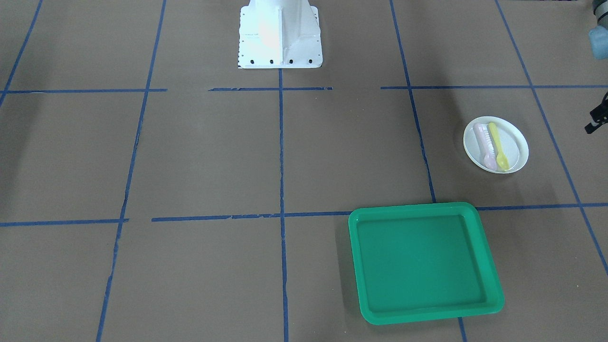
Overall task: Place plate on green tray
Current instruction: 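Move the left gripper down toward the rim of the white plate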
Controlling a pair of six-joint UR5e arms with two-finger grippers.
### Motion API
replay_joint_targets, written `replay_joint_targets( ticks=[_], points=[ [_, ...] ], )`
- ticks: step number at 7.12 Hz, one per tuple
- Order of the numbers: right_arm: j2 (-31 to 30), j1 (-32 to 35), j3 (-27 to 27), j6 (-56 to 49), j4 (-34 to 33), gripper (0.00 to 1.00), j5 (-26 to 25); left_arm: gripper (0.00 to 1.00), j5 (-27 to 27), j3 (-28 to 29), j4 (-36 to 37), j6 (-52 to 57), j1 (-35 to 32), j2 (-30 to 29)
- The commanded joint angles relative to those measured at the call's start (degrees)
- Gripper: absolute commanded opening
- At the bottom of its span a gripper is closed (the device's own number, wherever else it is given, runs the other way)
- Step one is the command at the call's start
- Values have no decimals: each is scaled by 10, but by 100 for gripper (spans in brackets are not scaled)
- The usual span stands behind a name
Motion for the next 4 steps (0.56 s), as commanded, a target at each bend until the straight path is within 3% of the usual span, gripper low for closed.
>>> replay_joint_targets(
  ticks=[1,2,4],
  points=[
    [0,0,0,0,0,100,0,100,41,33,-115,-159,98,-1],
    [0,0,0,0,0,100,0,100,79,33,-126,-187,131,-3],
    [0,0,0,0,-1,100,1,100,103,33,-126,-209,158,-3]
  ],
)
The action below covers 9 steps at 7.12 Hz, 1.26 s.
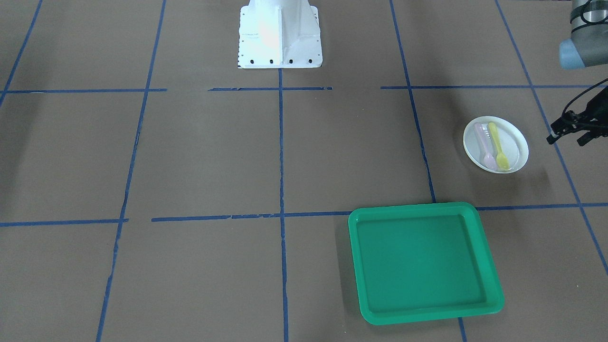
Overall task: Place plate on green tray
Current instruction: 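Grasp the white plate's rim with the left gripper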
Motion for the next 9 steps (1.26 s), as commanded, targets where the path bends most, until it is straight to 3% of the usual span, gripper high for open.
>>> replay_joint_targets(
  ticks=[1,2,3,4,5,6,8,9],
  points=[
    [0,0,0,0,0,100,-1,100,21,0,-4,-27,36,-1],
    [0,0,0,0,0,100,0,99,21,1,-3,-27,43,-4],
    [0,0,0,0,-1,100,0,90,21,1,-3,-26,51,-3],
    [0,0,0,0,0,100,-1,72,19,1,-3,-26,52,-3],
    [0,0,0,0,0,100,0,30,11,-2,-2,-26,52,-4],
    [0,0,0,0,0,100,-1,0,-5,0,0,-26,52,-5],
    [0,0,0,0,0,100,-1,0,-23,-1,1,-20,52,-5],
    [0,0,0,0,0,100,0,0,-59,-2,4,-20,51,-1]
  ],
)
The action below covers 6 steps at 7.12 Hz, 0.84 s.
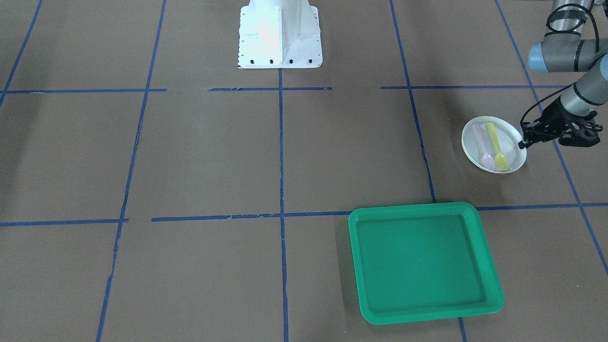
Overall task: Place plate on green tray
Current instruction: 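Grasp the white plate's rim with the left gripper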
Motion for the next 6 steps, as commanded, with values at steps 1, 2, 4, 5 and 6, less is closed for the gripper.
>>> replay_joint_targets(
  ticks=[1,2,4,5,6],
  points=[
    [0,0,0,0,0,100,0,0,-74,-8,1,2,-7,4],
    [0,0,0,0,0,100,0,0,-116,-13,2,2,-42,0],
    [0,0,0,0,0,100,0,0,-172,-22,4,1,-104,-26],
    [0,0,0,0,-1,100,0,0,-173,-22,16,-4,-121,-51],
    [0,0,0,0,0,100,0,0,-172,-21,53,-6,-128,-84]
  ],
)
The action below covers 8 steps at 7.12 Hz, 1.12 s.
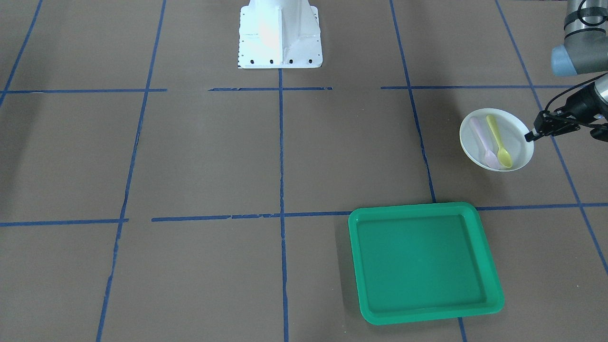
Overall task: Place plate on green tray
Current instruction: 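Lift the plate with spoons and carry it onto the green tray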
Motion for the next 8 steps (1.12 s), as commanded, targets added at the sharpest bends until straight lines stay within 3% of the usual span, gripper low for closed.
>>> replay_joint_targets(
  ticks=[1,3,4,7,8],
  points=[
    [0,0,0,0,0,100,0,0,-2,5,78,-2,-16,-84],
    [0,0,0,0,0,100,0,0,1,77,96,-21,-14,-182],
    [0,0,0,0,0,100,0,0,4,148,96,-27,-12,-252],
    [0,0,0,0,0,100,1,0,46,234,80,-34,25,-324],
    [0,0,0,0,0,100,0,0,85,259,38,-62,48,-334]
  ],
)
